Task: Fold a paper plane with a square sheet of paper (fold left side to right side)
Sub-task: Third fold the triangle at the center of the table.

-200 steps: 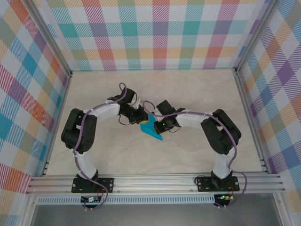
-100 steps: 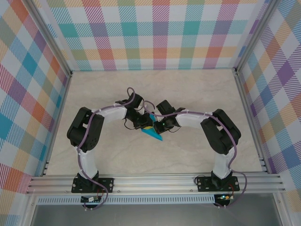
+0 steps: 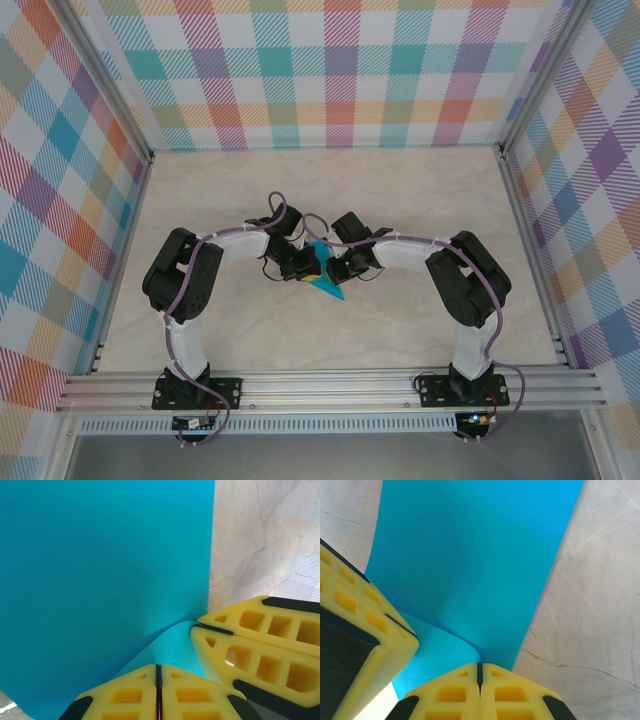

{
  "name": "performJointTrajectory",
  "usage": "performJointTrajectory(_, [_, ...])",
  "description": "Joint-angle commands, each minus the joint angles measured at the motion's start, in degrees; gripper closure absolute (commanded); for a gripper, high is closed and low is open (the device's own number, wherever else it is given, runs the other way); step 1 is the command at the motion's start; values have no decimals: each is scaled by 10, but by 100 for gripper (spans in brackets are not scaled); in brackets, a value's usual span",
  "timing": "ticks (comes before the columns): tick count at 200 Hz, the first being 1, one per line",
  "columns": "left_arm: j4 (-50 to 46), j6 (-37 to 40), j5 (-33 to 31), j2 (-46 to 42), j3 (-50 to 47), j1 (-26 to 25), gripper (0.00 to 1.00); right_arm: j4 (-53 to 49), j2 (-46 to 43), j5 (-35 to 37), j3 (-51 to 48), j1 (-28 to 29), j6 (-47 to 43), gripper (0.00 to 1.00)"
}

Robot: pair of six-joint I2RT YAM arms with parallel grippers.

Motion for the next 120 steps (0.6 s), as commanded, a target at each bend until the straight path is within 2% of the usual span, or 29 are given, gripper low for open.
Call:
performJointTrajectory(1, [2,1,-9,-6,-20,-5,91,-36,26,-17,1,11,-9,100])
performJointTrajectory(49, [5,2,-25,9,-27,-5,91,-34,27,-23,4,10,-6,100])
performJointTrajectory(76, [6,2,-33,16,-30,-5,91,-33,18,-28,7,10,1,95])
performJointTrajectory(120, [10,0,-48,0,-58,-5,91,-58,-44,-35,33,-2,31,71])
